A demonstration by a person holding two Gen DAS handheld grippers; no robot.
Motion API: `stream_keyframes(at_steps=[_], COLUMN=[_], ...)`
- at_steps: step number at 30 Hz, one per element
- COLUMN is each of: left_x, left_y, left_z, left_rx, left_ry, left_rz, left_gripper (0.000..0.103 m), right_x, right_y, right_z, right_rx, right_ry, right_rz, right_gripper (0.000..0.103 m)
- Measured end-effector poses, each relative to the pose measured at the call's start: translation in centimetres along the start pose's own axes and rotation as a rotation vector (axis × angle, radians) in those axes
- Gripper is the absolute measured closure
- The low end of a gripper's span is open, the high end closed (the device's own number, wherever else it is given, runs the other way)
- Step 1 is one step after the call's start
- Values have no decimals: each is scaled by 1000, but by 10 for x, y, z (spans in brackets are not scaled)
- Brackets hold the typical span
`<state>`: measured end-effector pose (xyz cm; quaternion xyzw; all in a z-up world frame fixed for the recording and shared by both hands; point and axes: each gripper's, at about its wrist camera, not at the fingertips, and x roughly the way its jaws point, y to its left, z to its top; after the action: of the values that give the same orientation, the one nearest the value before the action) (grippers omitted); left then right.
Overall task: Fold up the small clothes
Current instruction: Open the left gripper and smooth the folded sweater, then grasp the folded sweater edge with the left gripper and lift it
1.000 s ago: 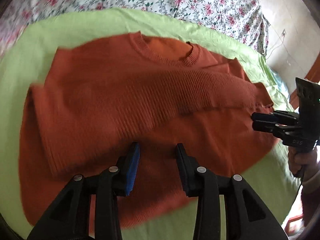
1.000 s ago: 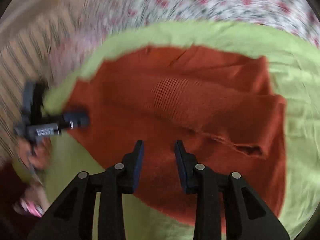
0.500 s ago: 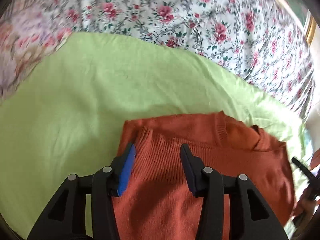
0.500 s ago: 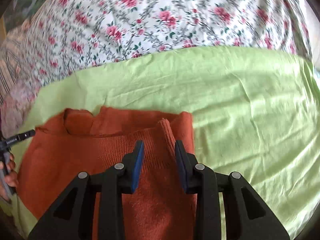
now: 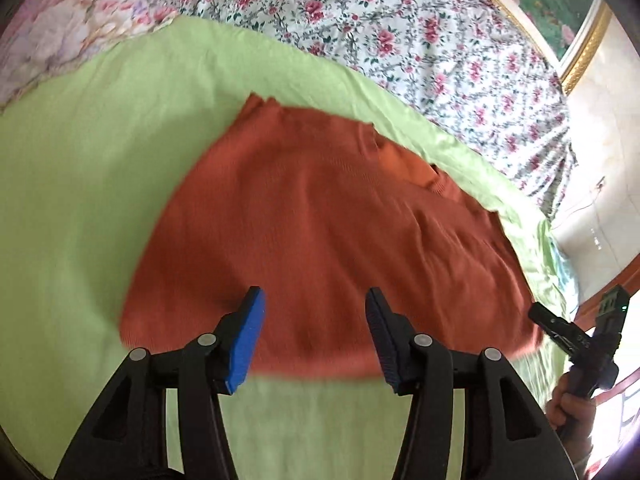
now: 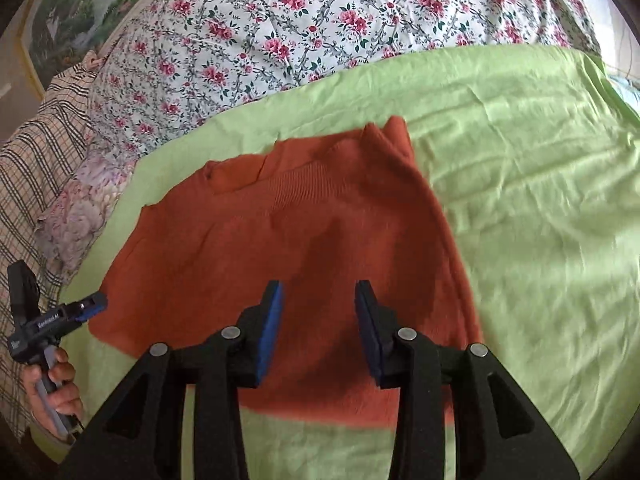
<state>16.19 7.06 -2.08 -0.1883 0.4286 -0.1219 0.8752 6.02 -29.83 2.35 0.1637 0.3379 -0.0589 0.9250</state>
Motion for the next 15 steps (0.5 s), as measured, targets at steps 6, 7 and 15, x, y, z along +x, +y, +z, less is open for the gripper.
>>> stream_keyframes(at_steps=[6,7,15], left_x=[-11,-10,-4], left_y=[2,3,16], left_z=[-36,-38,-53], left_rx=[-65,-75,-175], left_ry=[26,29,31], left_rz=[-24,-28,-56], left_gripper=[42,41,36], right_x=[-11,-12,-22], right_y=[6,8,18], right_z=[-33,-37,-51], right_rx=[43,41,28], right_ry=[12,16,23], right_rz=[31,33,55], right_gripper=[61,60,54])
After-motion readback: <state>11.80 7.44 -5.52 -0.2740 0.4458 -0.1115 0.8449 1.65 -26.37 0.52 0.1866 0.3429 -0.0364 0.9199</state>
